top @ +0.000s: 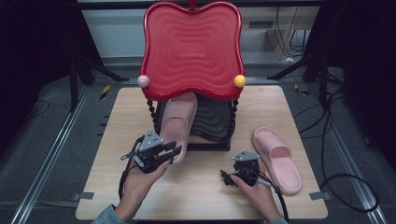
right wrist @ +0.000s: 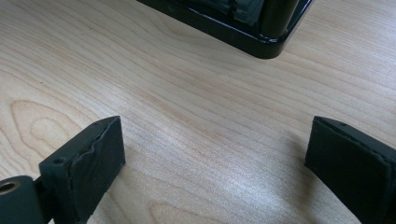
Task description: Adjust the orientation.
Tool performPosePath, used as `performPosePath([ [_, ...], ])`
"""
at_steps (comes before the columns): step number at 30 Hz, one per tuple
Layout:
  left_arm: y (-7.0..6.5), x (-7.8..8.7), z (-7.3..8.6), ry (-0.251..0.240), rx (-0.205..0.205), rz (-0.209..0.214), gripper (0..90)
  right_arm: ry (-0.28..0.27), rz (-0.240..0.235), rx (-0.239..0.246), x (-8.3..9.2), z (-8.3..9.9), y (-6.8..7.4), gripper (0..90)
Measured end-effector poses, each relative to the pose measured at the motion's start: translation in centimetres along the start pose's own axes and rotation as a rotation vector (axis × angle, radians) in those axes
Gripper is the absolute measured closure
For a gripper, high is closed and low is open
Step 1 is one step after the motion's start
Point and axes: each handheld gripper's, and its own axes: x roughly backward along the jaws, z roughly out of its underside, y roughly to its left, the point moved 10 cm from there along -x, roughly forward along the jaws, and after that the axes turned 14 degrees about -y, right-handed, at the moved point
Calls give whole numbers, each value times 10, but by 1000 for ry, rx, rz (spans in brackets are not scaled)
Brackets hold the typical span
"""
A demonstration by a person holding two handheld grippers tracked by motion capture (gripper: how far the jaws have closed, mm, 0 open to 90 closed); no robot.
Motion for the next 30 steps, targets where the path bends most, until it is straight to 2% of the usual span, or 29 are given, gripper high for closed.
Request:
performPosePath([
  [4,-8,8,12,24,-14,35,765,0,0,0,0,0,0,48],
  [11,-15,21,29,52,-36,64,810,0,0,0,0,0,0,48],
  [16,-18,25,43,79,-57,71,840,0,0,0,0,0,0,48],
  [23,-14,27,58,96,-47,72,888,0,0,0,0,0,0,48],
  [30,-13,27,70,114,-46,73,894,0,0,0,0,0,0,48],
])
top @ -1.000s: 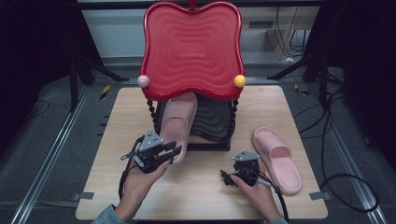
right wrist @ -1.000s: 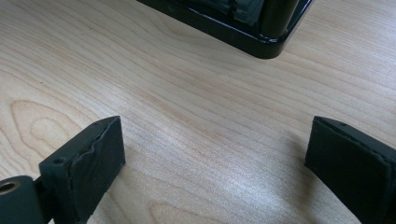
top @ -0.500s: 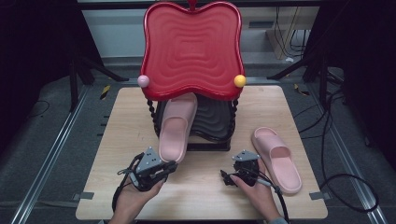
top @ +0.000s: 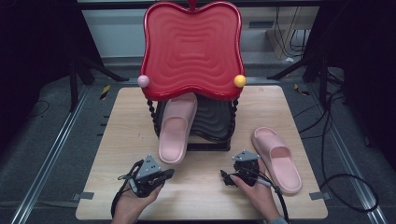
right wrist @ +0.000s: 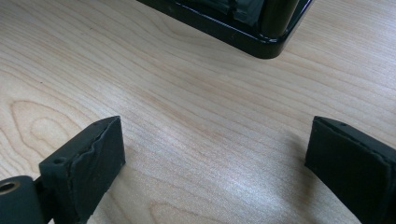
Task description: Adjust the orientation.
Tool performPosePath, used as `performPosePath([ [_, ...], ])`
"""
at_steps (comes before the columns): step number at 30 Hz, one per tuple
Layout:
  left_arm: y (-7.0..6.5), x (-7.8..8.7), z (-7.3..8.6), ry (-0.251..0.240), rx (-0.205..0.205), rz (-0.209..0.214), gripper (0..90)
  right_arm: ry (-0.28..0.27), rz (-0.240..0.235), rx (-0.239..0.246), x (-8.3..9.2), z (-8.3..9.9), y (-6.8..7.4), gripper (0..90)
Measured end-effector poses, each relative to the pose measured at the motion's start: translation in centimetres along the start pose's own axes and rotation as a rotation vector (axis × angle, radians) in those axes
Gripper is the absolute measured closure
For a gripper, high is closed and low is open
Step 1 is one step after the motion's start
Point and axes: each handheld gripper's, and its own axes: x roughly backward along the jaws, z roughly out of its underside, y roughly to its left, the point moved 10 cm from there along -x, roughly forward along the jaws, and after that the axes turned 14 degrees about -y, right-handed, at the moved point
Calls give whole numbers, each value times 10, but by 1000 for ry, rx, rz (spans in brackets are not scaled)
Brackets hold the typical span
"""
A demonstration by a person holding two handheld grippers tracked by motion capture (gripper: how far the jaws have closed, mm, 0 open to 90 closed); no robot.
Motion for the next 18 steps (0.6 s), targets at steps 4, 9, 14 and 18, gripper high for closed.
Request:
performPosePath([
  [4,0,0,7,13,4,1,894,0,0,0,0,0,0,48],
  [9,2,-2,12,21,8,-4,895,0,0,0,0,0,0,48],
  [14,5,-6,13,27,11,-9,895,0,0,0,0,0,0,48],
  [18,6,-11,15,34,11,-5,895,0,0,0,0,0,0,48],
])
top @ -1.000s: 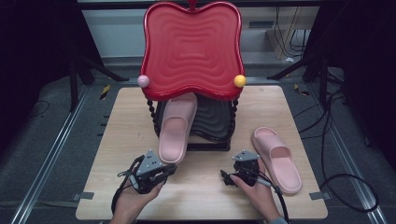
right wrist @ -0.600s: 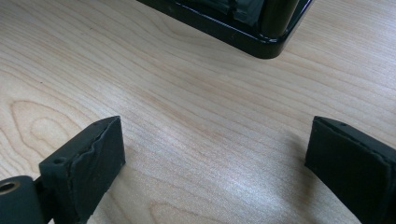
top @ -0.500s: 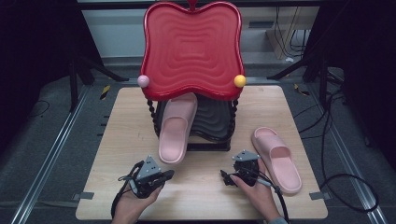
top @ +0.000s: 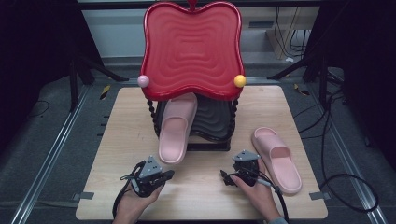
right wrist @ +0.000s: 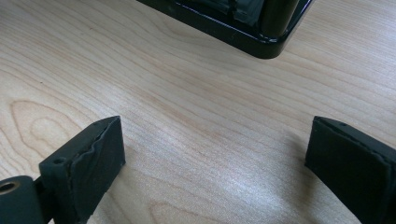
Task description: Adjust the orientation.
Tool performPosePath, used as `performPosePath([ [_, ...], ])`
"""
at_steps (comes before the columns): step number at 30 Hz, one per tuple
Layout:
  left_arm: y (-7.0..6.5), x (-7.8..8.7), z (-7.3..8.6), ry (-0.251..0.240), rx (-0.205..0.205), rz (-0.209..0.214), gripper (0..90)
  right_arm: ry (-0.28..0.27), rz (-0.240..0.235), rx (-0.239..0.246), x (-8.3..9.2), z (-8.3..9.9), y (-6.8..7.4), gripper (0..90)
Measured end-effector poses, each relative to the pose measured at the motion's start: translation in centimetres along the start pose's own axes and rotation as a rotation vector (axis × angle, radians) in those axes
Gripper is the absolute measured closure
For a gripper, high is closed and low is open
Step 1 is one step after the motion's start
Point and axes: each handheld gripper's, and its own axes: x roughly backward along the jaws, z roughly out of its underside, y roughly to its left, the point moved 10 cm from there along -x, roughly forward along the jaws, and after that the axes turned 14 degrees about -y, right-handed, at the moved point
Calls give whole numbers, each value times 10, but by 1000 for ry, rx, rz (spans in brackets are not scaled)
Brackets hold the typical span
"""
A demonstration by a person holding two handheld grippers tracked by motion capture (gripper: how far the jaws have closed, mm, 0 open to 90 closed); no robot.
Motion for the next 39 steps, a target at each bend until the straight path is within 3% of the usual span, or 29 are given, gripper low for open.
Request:
performPosePath([
  [18,11,-14,-17,-32,42,-3,897,0,0,0,0,0,0,48],
  [29,32,-31,-58,-96,113,-15,897,0,0,2,0,0,0,48],
  [32,34,-38,-64,-82,122,-1,896,0,0,2,0,0,0,48],
  [39,31,-50,-57,-35,128,10,879,-1,0,3,0,0,0,48],
])
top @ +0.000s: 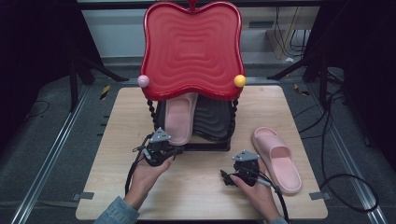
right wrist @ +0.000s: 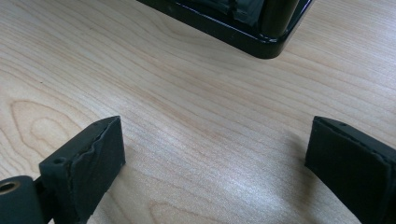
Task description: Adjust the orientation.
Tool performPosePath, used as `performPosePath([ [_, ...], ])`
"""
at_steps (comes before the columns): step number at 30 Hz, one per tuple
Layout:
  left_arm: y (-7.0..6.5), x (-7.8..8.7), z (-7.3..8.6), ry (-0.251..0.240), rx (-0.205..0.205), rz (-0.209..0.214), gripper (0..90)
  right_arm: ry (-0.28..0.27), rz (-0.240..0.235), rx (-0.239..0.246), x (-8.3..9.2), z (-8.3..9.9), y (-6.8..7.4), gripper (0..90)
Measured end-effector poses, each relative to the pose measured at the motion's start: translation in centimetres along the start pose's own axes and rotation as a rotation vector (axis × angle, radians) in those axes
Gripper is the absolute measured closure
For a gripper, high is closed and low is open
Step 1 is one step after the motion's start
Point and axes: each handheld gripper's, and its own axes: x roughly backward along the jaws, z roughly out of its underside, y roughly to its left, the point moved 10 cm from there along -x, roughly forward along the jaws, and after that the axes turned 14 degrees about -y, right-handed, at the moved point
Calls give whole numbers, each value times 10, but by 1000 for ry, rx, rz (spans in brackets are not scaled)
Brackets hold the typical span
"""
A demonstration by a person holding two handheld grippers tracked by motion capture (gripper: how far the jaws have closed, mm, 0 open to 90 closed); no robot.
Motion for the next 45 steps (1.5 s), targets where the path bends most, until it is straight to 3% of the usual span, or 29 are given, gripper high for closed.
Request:
performPosePath([
  [6,-3,2,7,11,-3,7,856,0,0,1,0,0,0,48],
  [12,-3,13,4,-11,-55,-25,865,0,0,1,0,0,0,48],
  [15,1,11,0,-19,-35,-24,881,0,0,1,0,0,0,48],
  [24,7,0,-20,-49,-28,-38,891,0,0,1,0,0,0,48],
  [32,16,-6,-27,-60,48,-30,886,0,1,3,0,0,0,48],
  [36,18,-7,-25,-47,56,-34,868,0,1,3,0,0,0,48],
  [45,13,1,-21,-42,28,-36,787,2,3,3,1,0,0,48],
])
